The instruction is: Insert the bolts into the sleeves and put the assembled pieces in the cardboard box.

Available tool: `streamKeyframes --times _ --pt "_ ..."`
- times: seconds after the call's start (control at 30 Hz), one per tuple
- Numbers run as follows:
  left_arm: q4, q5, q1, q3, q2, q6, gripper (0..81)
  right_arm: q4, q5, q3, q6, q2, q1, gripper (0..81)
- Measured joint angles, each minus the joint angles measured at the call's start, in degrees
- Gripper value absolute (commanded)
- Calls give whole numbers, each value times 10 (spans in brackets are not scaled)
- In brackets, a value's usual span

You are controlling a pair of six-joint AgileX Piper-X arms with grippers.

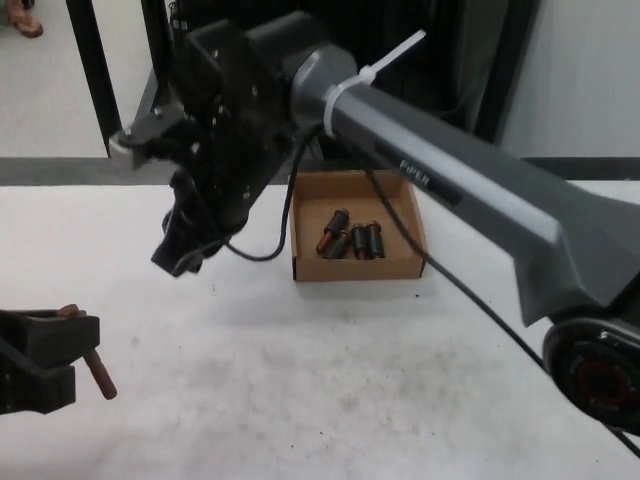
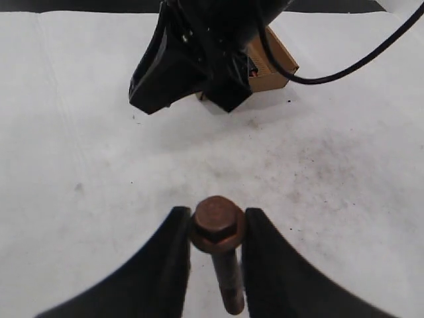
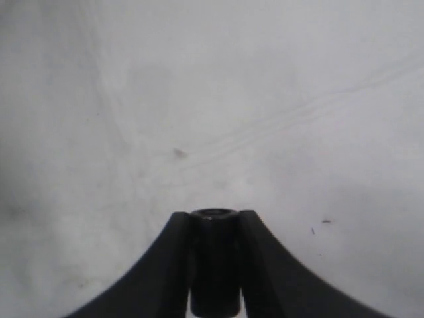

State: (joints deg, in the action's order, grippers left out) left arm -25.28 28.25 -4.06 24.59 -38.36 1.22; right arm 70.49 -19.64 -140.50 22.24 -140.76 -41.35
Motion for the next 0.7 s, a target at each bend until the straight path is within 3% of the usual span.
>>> streamKeyframes --times 0.7 --pt "6 12 0 0 0 28 8 71 -47 11 0 110 30 2"
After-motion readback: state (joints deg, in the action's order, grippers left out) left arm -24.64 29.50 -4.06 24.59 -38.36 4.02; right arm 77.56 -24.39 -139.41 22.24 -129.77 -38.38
